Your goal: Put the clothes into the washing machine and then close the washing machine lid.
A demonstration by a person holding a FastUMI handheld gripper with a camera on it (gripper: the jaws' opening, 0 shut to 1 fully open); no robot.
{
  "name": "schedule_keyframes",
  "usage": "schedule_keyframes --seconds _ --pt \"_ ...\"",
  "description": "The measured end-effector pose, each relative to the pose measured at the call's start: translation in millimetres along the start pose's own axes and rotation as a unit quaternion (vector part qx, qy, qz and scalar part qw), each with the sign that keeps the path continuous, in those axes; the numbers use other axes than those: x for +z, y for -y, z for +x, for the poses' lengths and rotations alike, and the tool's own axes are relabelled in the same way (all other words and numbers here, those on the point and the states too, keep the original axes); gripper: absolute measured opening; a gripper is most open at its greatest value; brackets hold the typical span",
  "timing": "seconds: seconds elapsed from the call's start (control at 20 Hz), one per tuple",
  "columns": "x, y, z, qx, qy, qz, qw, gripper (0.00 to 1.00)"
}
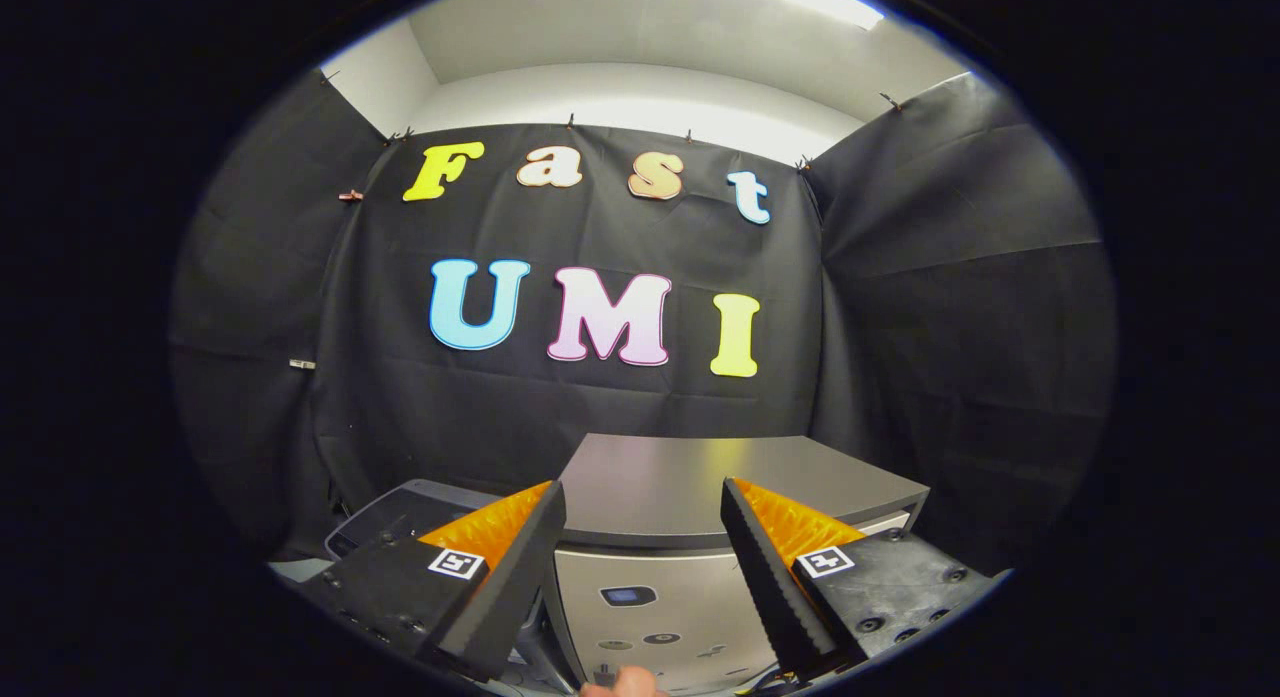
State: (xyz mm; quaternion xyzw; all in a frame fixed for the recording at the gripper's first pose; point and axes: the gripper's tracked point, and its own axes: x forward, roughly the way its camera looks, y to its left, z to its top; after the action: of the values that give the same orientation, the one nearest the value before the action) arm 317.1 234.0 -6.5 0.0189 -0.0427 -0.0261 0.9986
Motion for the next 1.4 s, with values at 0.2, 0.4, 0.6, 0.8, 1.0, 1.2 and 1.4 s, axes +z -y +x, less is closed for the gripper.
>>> schedule_keyframes --seconds 0.2,0.4,0.6,0.8,1.0,1.2,1.4 --pt "2 -1 3 0.004 0.008 0.000 1.000 0.97" --pt "2 -4 4 0.013 0.009 0.001 1.000 0.98" --pt "1 -8 5 0.012 0.007 0.011 1.000 0.97" --pt "-1 -8 7 0.012 -0.003 0.000 1.000 0.97" --pt "0 -15 7 0.015 -0.001 0.006 1.000 0.98" --pt "1 -19 8 0.026 -0.001 -0.003 1.000 0.97" --pt "3 -23 7 0.038 0.005 -0.001 0.999 0.97"
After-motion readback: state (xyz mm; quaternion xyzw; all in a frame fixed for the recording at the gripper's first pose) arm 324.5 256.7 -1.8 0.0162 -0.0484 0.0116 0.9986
